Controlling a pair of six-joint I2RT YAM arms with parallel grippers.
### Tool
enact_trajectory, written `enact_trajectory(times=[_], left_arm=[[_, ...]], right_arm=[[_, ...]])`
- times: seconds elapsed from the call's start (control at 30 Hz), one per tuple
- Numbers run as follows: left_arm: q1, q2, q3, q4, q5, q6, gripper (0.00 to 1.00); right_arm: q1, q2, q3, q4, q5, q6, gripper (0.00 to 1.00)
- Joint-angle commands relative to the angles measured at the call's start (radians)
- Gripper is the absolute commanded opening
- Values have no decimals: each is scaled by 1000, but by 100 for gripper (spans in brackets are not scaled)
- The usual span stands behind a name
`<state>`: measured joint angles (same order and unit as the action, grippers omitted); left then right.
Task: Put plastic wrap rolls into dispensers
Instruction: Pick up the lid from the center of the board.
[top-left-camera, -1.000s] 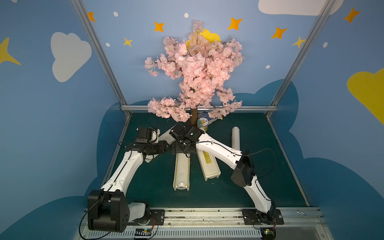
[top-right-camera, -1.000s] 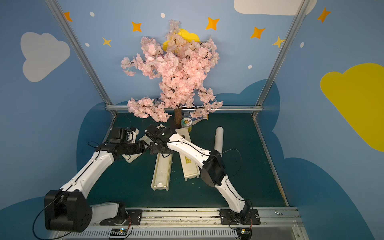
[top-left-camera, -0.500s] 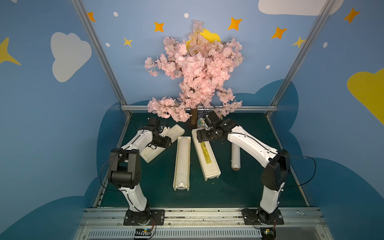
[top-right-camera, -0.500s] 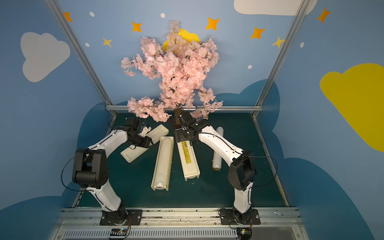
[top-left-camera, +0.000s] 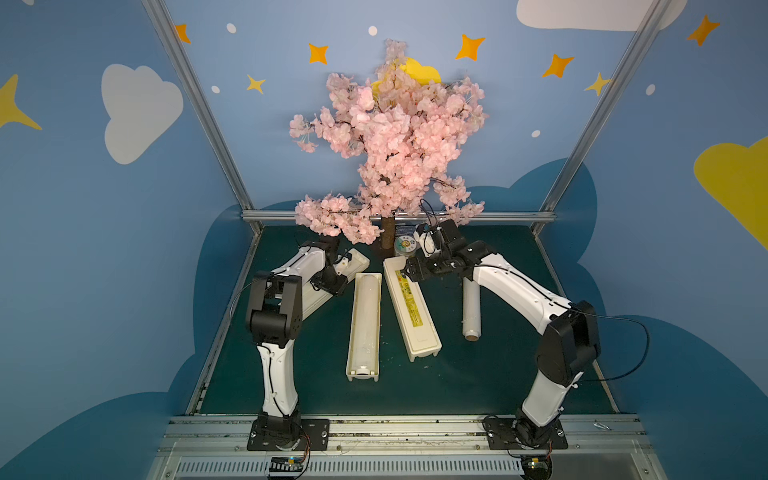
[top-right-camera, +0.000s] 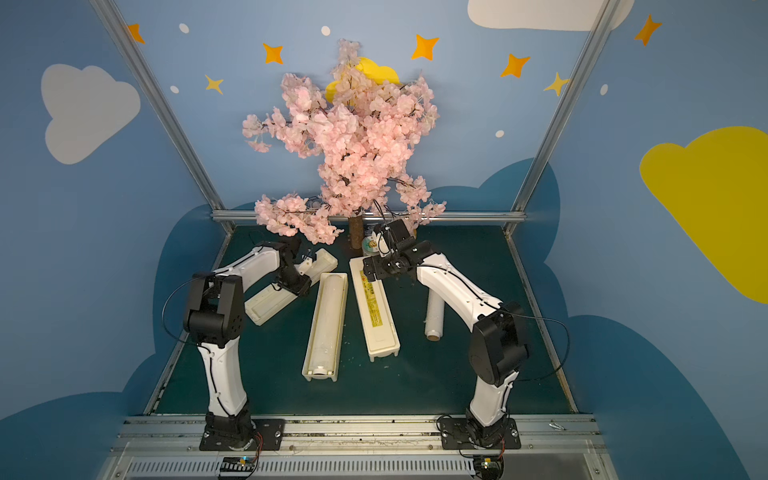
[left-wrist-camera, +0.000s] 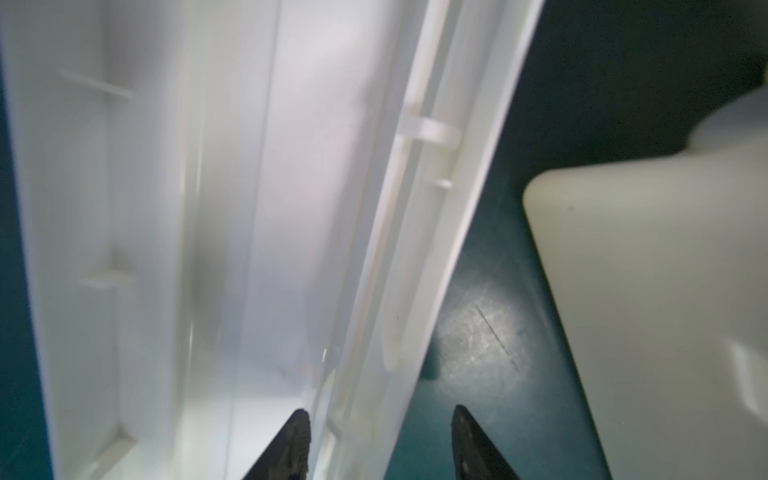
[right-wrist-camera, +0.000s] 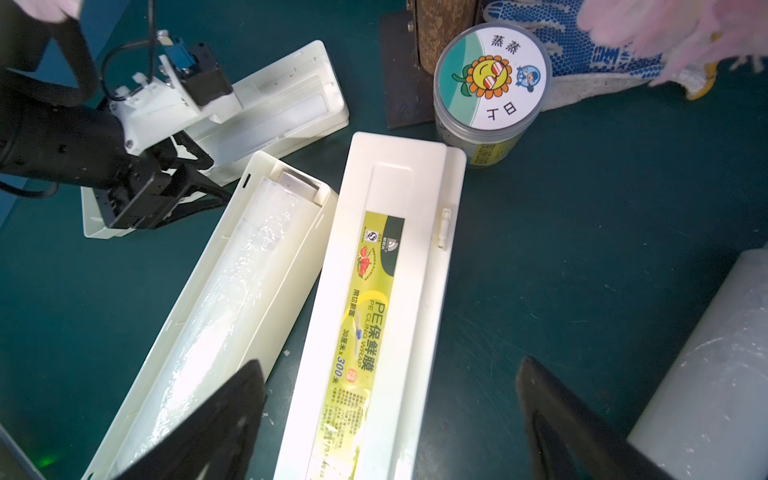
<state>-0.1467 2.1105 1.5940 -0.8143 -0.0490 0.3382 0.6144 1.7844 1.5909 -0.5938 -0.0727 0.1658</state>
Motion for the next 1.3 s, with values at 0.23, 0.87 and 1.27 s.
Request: enact_trajectory(times=[0.23,0.87,1.27], left_arm=[[-2,131,112,-110,-53,36,32],[51,-71,51,-57,84,-17,3],[86,-243,-1,-42,133,-58,3]], right_arm=[[-8,-16,-47,114,-21,-81,92],[-10,11,-47,182,-188,-110,90],[-10,-3,-121,317,-314,-40,92]])
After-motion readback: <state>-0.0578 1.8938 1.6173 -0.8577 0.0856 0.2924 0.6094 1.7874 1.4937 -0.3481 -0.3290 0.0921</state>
